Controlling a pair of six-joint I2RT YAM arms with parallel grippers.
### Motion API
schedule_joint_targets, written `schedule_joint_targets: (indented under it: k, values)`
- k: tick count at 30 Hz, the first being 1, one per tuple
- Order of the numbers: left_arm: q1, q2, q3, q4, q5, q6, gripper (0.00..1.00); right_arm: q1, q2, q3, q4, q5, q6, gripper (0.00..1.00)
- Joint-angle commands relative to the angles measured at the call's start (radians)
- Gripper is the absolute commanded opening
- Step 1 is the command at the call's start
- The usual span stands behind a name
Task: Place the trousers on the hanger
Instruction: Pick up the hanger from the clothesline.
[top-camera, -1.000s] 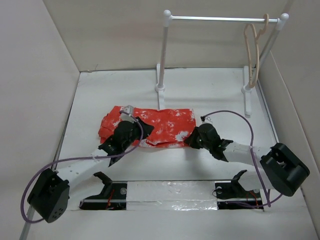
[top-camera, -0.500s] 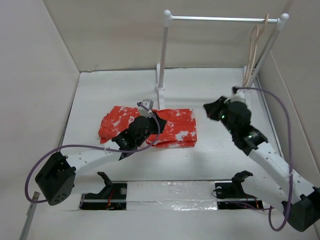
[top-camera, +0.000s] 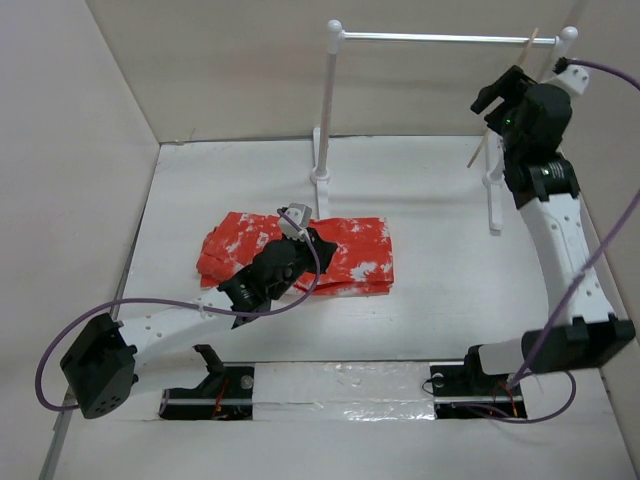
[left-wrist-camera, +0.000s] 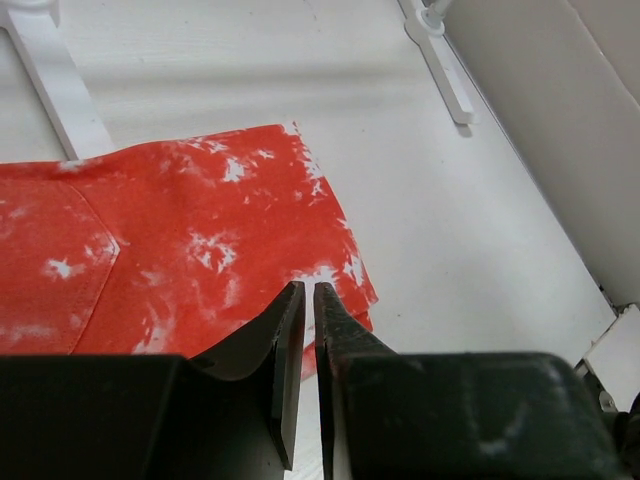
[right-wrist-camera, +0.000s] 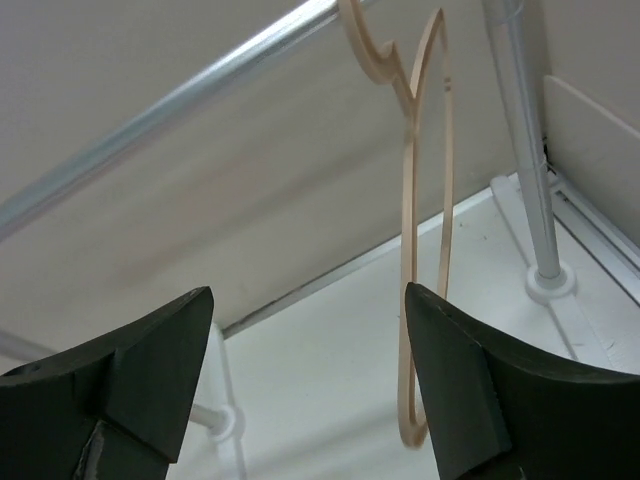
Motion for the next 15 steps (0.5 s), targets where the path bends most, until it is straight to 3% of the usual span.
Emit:
schedule_joint_targets:
  k: [1, 4, 9, 11, 15]
  values:
    - [0.000, -0.015, -0.003, 0.039, 0.000, 0.022, 0.07, 0.000, 0.159, 0.118, -0.172, 0.061, -0.060, 0.81]
    - [0.000, -0.023, -0.003, 0.028, -0.015, 0.021, 0.08, -0.010, 0.228, 0.151, -0.228, 0.152, -0.039, 0.70]
    - [0.000, -0.032, -0.011, 0.037, -0.023, 0.022, 0.09, -0.029, 0.170, -0.004, -0.102, 0.129, -0.034, 0.50]
    - [0.000, -0.028, -0.003, 0.030, -0.035, 0.027, 0.09, -0.029, 0.160, -0.027, -0.103, 0.117, -0.036, 0.48]
    - [0.000, -0.022, -0.002, 0.030, -0.035, 0.024, 0.09, -0.029, 0.170, -0.021, -0.119, 0.136, -0.054, 0.55]
